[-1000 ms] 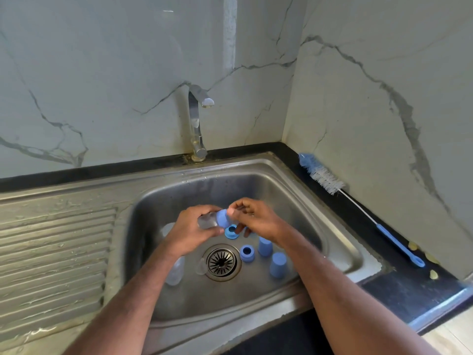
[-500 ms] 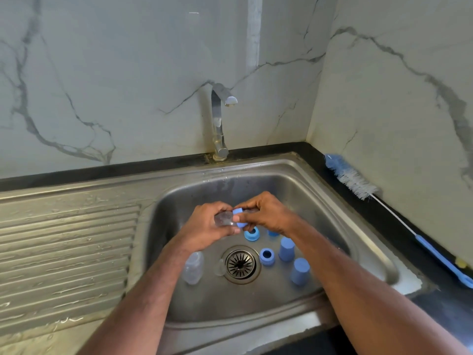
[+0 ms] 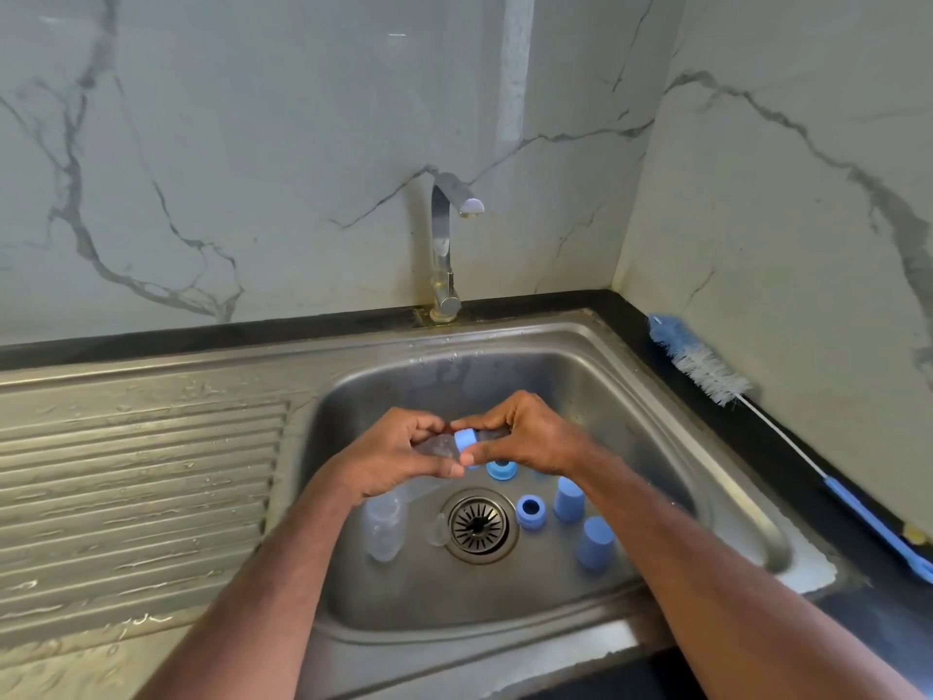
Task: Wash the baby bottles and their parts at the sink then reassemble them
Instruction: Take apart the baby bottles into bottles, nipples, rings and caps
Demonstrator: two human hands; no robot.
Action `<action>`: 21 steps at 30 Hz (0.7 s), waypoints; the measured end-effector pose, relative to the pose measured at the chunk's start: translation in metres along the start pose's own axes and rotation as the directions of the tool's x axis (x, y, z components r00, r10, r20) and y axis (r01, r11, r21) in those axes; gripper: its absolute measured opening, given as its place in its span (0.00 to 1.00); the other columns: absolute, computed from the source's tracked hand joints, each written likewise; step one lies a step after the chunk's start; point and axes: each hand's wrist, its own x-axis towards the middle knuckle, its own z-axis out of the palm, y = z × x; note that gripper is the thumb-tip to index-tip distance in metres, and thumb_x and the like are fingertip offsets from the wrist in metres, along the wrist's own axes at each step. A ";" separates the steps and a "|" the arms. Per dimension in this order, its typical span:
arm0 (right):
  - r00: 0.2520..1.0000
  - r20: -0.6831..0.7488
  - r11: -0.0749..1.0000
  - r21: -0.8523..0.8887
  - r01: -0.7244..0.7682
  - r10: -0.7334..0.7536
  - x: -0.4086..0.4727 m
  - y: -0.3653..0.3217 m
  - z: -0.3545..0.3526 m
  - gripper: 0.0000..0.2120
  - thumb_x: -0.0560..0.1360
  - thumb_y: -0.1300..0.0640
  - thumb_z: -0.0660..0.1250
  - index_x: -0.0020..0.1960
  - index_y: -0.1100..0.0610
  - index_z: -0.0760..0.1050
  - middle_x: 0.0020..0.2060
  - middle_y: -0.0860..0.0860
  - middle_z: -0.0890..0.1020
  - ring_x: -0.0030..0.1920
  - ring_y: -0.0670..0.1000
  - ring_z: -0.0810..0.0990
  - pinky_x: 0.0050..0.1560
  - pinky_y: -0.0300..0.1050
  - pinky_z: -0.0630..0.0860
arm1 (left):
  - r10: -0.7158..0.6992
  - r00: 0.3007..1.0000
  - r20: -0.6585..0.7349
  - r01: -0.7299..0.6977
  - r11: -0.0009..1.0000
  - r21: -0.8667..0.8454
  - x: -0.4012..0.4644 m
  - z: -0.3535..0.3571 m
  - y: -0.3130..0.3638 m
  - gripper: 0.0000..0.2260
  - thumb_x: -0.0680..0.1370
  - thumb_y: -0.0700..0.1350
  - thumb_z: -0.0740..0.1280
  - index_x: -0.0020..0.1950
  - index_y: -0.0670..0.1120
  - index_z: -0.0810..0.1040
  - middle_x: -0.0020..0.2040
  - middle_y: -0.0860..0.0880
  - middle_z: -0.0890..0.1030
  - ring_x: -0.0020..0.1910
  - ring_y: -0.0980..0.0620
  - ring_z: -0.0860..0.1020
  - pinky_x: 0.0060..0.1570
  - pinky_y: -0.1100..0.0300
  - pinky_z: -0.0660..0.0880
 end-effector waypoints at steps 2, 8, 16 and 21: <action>0.998 -0.023 0.994 0.096 -0.051 0.053 0.000 0.003 0.003 0.23 0.69 0.52 0.80 0.63 0.54 0.83 0.55 0.47 0.86 0.52 0.46 0.86 0.56 0.43 0.81 | 0.040 0.997 -0.064 -0.035 0.996 0.085 0.001 0.001 0.000 0.17 0.66 0.45 0.83 0.52 0.48 0.84 0.46 0.50 0.86 0.47 0.50 0.84 0.52 0.51 0.79; 0.976 -0.102 0.969 0.177 -0.174 0.194 0.006 0.003 0.014 0.21 0.78 0.45 0.71 0.49 0.65 0.83 0.40 0.61 0.86 0.39 0.57 0.87 0.44 0.50 0.85 | 0.183 0.961 -0.208 -0.111 0.942 0.316 0.004 0.003 0.004 0.20 0.63 0.51 0.83 0.54 0.52 0.84 0.44 0.58 0.85 0.46 0.60 0.82 0.49 0.55 0.80; 0.988 -0.105 0.976 0.197 -0.092 0.114 0.008 0.003 0.017 0.13 0.77 0.56 0.73 0.55 0.65 0.84 0.42 0.62 0.86 0.40 0.53 0.86 0.40 0.37 0.80 | 0.155 0.969 -0.193 -0.104 0.962 0.251 0.003 -0.006 0.000 0.17 0.64 0.49 0.83 0.51 0.52 0.85 0.43 0.57 0.85 0.44 0.56 0.83 0.48 0.53 0.81; 0.998 -0.058 0.996 0.088 -0.006 0.012 0.000 0.002 0.014 0.14 0.74 0.58 0.76 0.58 0.59 0.84 0.45 0.53 0.88 0.46 0.48 0.86 0.53 0.42 0.82 | 0.105 0.988 -0.116 -0.088 0.985 0.148 -0.003 -0.009 0.000 0.16 0.66 0.46 0.82 0.52 0.49 0.85 0.45 0.53 0.86 0.47 0.53 0.84 0.51 0.53 0.80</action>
